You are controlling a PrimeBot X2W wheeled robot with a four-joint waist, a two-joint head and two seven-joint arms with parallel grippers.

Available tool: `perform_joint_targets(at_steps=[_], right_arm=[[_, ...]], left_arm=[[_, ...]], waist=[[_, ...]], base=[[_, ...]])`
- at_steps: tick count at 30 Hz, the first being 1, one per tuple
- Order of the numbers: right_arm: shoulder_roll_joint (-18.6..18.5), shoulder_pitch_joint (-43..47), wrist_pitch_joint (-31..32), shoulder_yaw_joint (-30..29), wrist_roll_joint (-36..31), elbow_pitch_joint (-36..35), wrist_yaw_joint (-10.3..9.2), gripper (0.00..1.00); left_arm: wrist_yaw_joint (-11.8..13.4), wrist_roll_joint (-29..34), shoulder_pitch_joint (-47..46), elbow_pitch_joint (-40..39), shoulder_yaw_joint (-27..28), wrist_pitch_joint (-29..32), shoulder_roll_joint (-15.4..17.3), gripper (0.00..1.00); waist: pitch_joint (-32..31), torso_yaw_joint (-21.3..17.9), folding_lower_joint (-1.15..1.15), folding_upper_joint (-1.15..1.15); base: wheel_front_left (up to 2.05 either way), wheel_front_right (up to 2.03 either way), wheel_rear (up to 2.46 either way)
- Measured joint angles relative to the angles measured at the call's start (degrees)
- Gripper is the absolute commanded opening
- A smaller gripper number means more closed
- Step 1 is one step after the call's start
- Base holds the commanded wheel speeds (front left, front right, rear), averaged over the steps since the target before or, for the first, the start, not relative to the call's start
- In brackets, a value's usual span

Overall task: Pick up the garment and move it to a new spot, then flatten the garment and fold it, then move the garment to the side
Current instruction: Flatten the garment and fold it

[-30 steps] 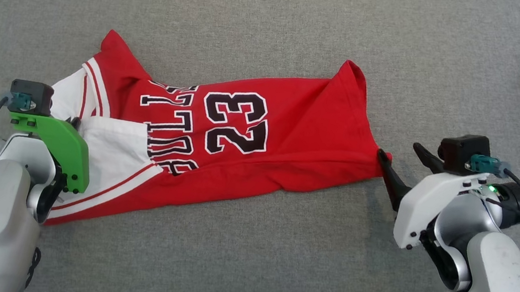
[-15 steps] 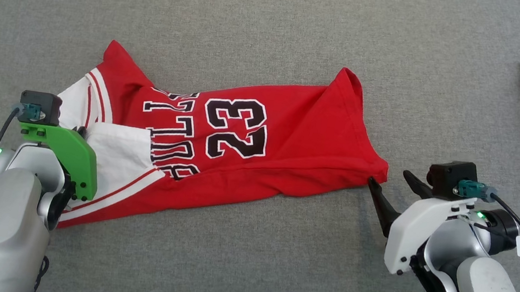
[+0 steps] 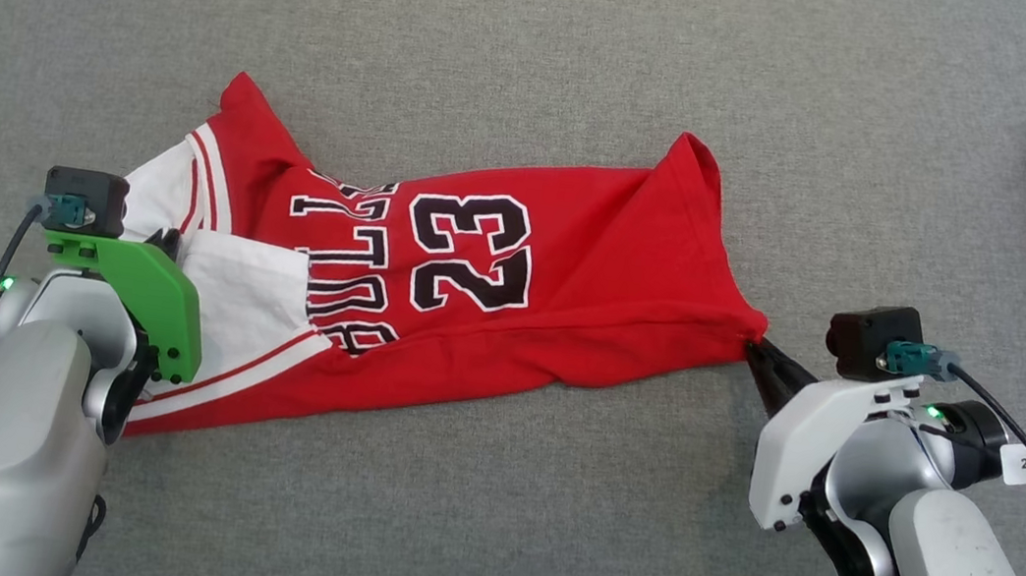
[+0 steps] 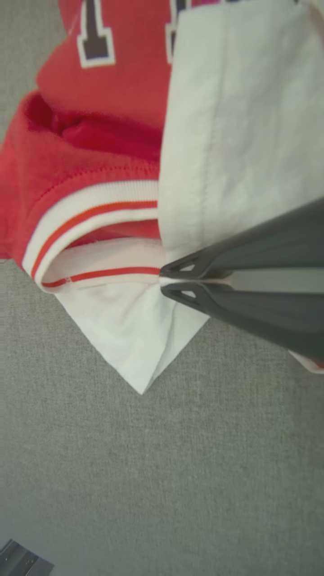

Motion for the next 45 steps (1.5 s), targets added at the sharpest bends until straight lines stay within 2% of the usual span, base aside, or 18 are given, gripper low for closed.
perform_joint_targets(at_steps=[8, 16, 27, 28, 29, 30, 31, 32, 45], right_arm=[[0.15, 0.20, -1.25, -0.51, 0.15, 0.57, 0.00, 0.00], [-0.47, 0.03, -2.49, -1.78, 1.44, 0.18, 0.00, 0.00], [-1.02, 0.87, -0.94, -2.25, 1.59, 0.59, 0.00, 0.00], [-0.99, 1.07, -0.90, -1.99, 1.58, 0.69, 0.00, 0.00], [-0.94, 1.20, -0.89, -1.83, 1.58, 0.87, 0.00, 0.00], [-0.88, 1.22, -0.90, -1.79, 1.60, 1.07, 0.00, 0.00], [-0.84, 1.22, -1.00, -1.70, 1.60, 1.26, 0.00, 0.47], [-0.88, 1.20, -1.15, -1.62, 1.60, 1.48, 0.01, 1.00], [-0.89, 0.88, -2.99, -1.23, 1.57, 2.93, 0.00, 1.00]], left_arm=[[1.23, -1.03, -0.03, -0.33, 1.10, -2.36, 0.01, 0.00], [2.07, -3.44, -0.01, -5.31, 3.47, -6.87, 0.38, 0.00], [2.64, -4.16, 2.35, -7.59, 1.89, -2.31, 0.22, 0.02], [2.80, -4.04, 2.47, -7.47, 1.75, -2.31, 0.25, 0.34], [2.87, -3.81, 2.64, -7.31, 1.55, -2.31, 0.35, 0.80], [2.94, -3.77, 2.84, -7.20, 1.43, -2.50, 0.38, 1.00], [3.08, -3.76, 2.99, -7.01, 1.35, -2.96, 0.36, 1.00], [3.31, -3.63, 2.99, -6.80, 1.26, -3.14, 0.36, 1.00], [4.08, -2.91, 2.90, -5.48, 0.04, -4.85, 1.00, 1.00]], waist=[[-1.58, -0.13, 0.00, 0.00], [-3.70, -0.14, 0.00, 0.00], [-4.30, -0.45, 0.00, 0.00], [-4.05, -0.52, 0.00, 0.00], [-3.77, -0.59, 0.00, 0.00], [-3.46, -0.66, 0.00, 0.00], [-3.17, -0.72, 0.00, 0.00], [-2.87, -0.77, 0.00, 0.00], [-2.92, -0.36, 0.00, 0.00]], base=[[0.00, 0.00, 0.00], [0.00, 0.00, 0.00], [0.00, 0.00, 0.00], [0.00, 0.00, 0.00], [0.00, 0.00, 0.00], [0.00, 0.00, 0.00], [0.00, 0.00, 0.00], [0.00, 0.00, 0.00], [0.00, 0.00, 0.00]])
